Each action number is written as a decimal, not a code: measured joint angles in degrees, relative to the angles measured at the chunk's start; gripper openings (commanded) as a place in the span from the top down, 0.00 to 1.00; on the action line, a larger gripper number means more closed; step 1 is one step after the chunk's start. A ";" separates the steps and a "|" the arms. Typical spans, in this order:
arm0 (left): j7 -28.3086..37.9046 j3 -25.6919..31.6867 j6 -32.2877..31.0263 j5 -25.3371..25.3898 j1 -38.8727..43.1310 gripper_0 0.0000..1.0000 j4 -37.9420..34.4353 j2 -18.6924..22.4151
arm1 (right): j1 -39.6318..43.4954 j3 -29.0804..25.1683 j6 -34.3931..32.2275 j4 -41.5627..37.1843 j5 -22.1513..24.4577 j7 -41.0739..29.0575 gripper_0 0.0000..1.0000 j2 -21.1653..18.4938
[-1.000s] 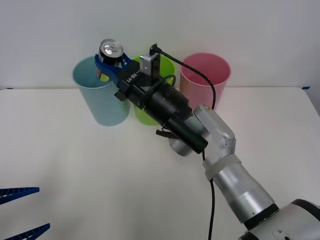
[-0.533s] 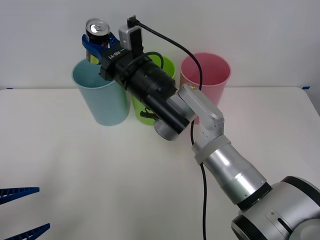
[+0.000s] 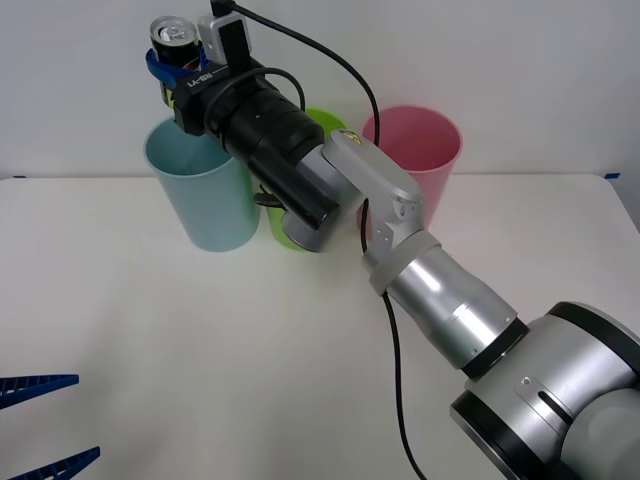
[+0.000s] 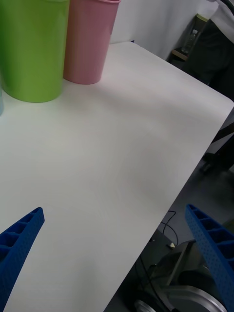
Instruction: Put cans in the blue bin and PET bottles in the pink bin and trash in the green bin.
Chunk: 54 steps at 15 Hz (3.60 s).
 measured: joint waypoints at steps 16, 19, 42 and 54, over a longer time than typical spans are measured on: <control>0.00 0.00 0.00 0.00 0.00 0.00 0.00 0.00 | -12.74 5.68 -0.05 18.25 -1.48 -4.05 1.00 0.00; 0.00 0.00 0.00 0.00 0.00 0.00 0.00 0.00 | -12.73 6.86 0.18 18.29 -1.53 -4.63 1.00 0.00; 0.00 0.00 0.00 0.00 0.00 0.00 0.00 0.00 | -12.72 7.39 1.32 18.25 -0.19 -5.02 0.00 0.00; 0.00 0.00 0.00 0.00 0.00 0.00 0.00 0.00 | -12.71 6.02 0.34 17.01 0.15 -5.37 0.00 -0.01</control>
